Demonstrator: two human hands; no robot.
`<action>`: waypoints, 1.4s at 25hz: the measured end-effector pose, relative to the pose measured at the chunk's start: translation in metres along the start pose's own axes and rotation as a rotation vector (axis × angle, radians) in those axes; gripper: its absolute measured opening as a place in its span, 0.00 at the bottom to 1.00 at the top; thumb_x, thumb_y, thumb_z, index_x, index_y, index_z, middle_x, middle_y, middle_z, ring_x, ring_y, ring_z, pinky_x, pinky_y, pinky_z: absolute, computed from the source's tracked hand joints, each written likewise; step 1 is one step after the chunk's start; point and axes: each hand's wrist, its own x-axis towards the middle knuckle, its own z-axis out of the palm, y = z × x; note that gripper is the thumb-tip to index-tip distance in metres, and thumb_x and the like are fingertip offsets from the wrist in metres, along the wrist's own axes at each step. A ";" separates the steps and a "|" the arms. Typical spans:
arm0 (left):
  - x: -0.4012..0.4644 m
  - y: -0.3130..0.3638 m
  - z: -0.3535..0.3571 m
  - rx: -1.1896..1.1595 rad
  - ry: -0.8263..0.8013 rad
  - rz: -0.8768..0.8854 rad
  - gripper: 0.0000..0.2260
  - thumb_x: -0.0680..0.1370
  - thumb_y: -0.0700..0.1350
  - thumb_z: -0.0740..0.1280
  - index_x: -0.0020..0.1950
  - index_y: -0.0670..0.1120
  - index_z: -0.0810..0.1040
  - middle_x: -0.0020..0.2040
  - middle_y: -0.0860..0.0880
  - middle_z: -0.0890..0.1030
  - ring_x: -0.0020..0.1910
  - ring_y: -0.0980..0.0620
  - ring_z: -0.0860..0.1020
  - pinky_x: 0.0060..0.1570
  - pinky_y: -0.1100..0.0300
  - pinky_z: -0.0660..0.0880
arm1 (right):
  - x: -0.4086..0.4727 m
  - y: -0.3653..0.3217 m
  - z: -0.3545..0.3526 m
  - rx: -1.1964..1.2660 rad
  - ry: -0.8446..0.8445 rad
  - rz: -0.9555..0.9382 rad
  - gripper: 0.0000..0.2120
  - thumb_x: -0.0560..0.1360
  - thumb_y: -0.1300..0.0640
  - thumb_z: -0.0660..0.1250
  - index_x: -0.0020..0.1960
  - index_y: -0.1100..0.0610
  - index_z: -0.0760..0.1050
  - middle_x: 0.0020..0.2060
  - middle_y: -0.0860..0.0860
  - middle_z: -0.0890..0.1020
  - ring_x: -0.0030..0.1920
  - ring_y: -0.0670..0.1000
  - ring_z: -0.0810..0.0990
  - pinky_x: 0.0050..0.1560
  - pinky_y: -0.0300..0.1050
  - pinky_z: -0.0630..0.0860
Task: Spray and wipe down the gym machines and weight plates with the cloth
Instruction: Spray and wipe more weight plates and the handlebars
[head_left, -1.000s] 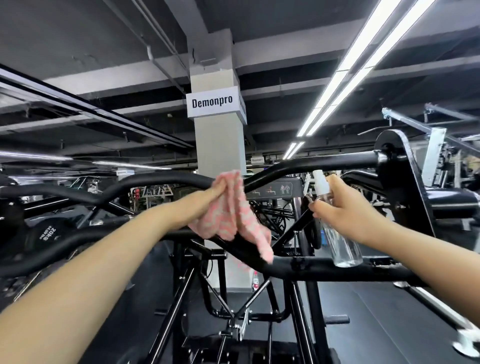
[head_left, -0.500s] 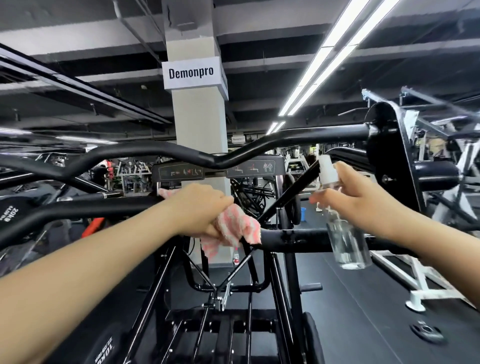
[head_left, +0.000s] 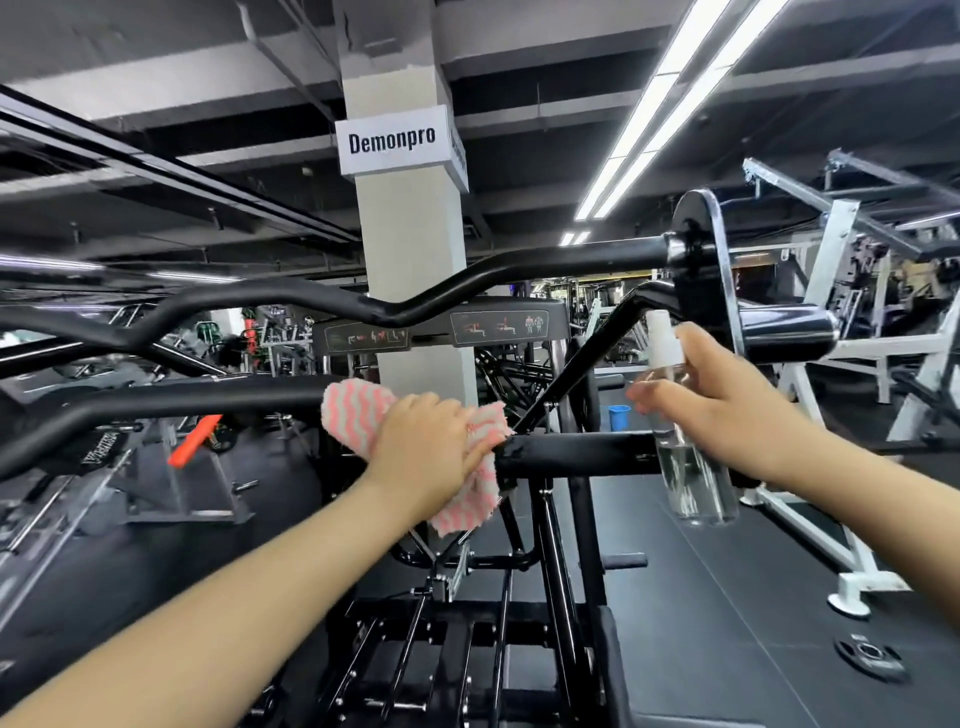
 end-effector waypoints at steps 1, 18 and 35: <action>0.003 0.011 -0.003 -0.033 -0.043 -0.063 0.27 0.78 0.59 0.48 0.38 0.45 0.79 0.32 0.48 0.78 0.33 0.46 0.77 0.36 0.55 0.71 | -0.001 0.000 -0.003 -0.006 -0.001 -0.017 0.14 0.75 0.56 0.66 0.50 0.64 0.66 0.37 0.60 0.77 0.35 0.57 0.73 0.37 0.49 0.70; 0.034 0.060 -0.020 -0.366 -0.366 -0.155 0.32 0.70 0.70 0.61 0.64 0.50 0.67 0.65 0.50 0.69 0.62 0.48 0.71 0.60 0.51 0.70 | 0.004 0.023 -0.025 -0.062 0.086 -0.086 0.12 0.74 0.57 0.66 0.47 0.64 0.67 0.33 0.49 0.77 0.30 0.46 0.72 0.34 0.42 0.69; 0.075 0.153 -0.034 -0.491 -0.123 -0.303 0.20 0.79 0.58 0.49 0.59 0.44 0.66 0.57 0.43 0.75 0.54 0.40 0.75 0.48 0.51 0.70 | 0.007 0.025 -0.037 0.082 0.113 -0.058 0.07 0.74 0.62 0.65 0.44 0.63 0.67 0.32 0.48 0.70 0.31 0.42 0.66 0.31 0.32 0.64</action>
